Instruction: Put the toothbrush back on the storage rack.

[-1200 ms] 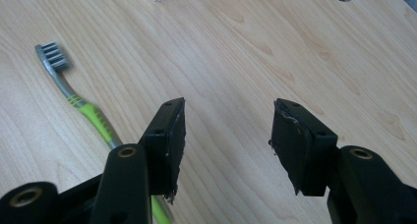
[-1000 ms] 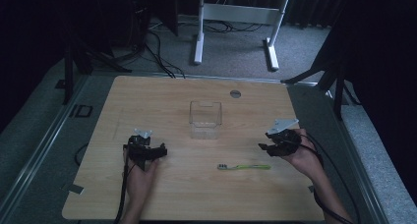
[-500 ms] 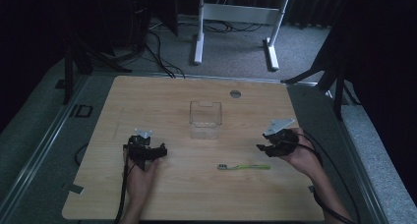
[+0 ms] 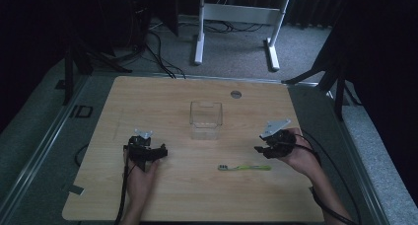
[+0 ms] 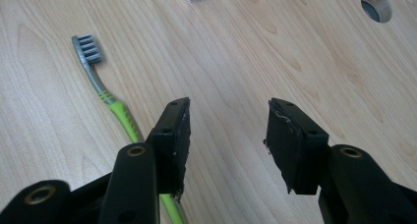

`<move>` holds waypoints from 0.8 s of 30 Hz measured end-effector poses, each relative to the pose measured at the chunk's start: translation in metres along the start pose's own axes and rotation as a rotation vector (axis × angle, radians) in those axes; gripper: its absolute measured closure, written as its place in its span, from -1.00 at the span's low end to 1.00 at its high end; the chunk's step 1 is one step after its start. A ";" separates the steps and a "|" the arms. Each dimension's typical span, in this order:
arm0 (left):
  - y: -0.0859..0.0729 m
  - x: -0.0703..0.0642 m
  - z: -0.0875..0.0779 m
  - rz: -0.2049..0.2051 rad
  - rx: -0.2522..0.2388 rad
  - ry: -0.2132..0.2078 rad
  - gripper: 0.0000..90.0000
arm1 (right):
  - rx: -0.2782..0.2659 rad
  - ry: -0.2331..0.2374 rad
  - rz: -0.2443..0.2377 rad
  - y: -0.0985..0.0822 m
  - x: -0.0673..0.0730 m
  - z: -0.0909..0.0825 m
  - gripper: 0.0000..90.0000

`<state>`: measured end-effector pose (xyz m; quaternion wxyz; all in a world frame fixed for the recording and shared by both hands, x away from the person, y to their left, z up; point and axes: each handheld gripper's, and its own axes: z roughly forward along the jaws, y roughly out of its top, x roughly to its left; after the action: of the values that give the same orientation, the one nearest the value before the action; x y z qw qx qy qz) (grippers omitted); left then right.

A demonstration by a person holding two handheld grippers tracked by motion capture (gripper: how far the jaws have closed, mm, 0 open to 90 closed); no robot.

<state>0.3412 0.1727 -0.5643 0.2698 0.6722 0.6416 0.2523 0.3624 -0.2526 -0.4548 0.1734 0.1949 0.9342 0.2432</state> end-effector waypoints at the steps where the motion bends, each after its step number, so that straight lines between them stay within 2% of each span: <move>1: 0.000 0.000 0.000 0.000 0.000 0.000 -0.93 | 0.002 0.001 -0.004 0.001 0.000 0.000 0.15; 24: 0.000 0.000 0.000 0.000 0.000 0.000 -0.93 | 0.036 0.042 -0.071 0.011 0.007 0.003 0.21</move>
<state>0.3412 0.1727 -0.5643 0.2698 0.6723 0.6415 0.2523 0.3607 -0.2397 -0.4533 0.1589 0.1595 0.9482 0.2241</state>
